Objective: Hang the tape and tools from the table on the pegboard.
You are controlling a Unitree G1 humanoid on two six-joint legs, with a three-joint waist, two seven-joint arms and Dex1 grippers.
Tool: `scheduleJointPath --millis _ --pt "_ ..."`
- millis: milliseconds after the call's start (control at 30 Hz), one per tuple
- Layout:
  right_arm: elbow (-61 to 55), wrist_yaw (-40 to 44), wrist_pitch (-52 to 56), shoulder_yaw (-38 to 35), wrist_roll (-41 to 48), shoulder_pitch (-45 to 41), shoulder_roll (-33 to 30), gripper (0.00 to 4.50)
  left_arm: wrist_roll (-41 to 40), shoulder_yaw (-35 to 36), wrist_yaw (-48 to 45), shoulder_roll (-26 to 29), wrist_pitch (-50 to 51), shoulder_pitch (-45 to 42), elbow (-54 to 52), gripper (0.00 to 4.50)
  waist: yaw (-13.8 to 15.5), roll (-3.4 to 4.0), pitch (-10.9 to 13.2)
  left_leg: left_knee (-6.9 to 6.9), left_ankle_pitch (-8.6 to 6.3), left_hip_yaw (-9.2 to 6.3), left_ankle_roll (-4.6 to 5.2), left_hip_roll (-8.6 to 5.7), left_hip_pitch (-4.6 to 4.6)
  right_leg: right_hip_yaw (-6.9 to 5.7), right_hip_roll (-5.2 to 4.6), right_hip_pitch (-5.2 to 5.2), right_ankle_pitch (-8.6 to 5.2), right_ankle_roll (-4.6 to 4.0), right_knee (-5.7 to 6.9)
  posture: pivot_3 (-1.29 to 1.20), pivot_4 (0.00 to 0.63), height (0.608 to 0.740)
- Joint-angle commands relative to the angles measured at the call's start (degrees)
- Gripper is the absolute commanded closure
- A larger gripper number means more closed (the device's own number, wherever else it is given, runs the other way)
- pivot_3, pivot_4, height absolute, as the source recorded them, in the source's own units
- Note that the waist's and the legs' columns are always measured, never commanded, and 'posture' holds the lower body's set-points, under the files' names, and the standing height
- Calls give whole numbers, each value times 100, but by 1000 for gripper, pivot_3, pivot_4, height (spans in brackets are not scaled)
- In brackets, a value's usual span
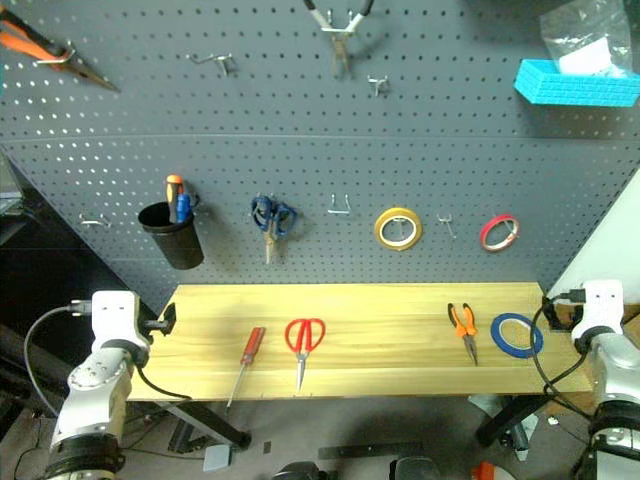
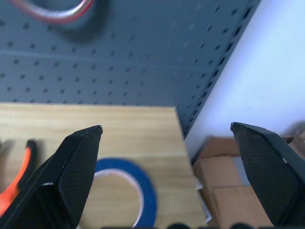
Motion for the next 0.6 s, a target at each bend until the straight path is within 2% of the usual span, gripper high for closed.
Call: scheduleJointPath --millis 33,233,367,500,600 --pt "117 84 -224 -63 8 -201 -145 0 80 60 53 169 -154 -110 -24 48 1 -1 -1 0 0 0 0 0 0 0 0 0 0 0 0 -34 0 740" --pt "85 214 -311 35 -30 -233 -140 0 49 138 147 134 -99 -94 -69 48 1 -1 -1 1 0 1 1 0 0 1 0 0 1 1 1 -29 0 740" --pt "-81 399 -163 57 32 -169 -131 0 -254 236 128 -95 125 -9 -477 48 4 -1 -1 1 0 0 1 0 0 1 0 0 3 5 1 -30 0 740" --pt "-917 1023 662 274 215 115 -61 0 -303 -166 -121 -327 316 132 -1418 48 7 -13 8 1 -1 -1 1 1 -3 2 -1 -1 3 6 0 -51 31 740" --pt "-1574 1146 1236 489 166 329 -27 0 -287 -513 -187 -532 762 74 -1992 48 9 -22 48 2 -1 -3 1 2 -3 1 -1 1 -2 -4 0 -67 63 740"
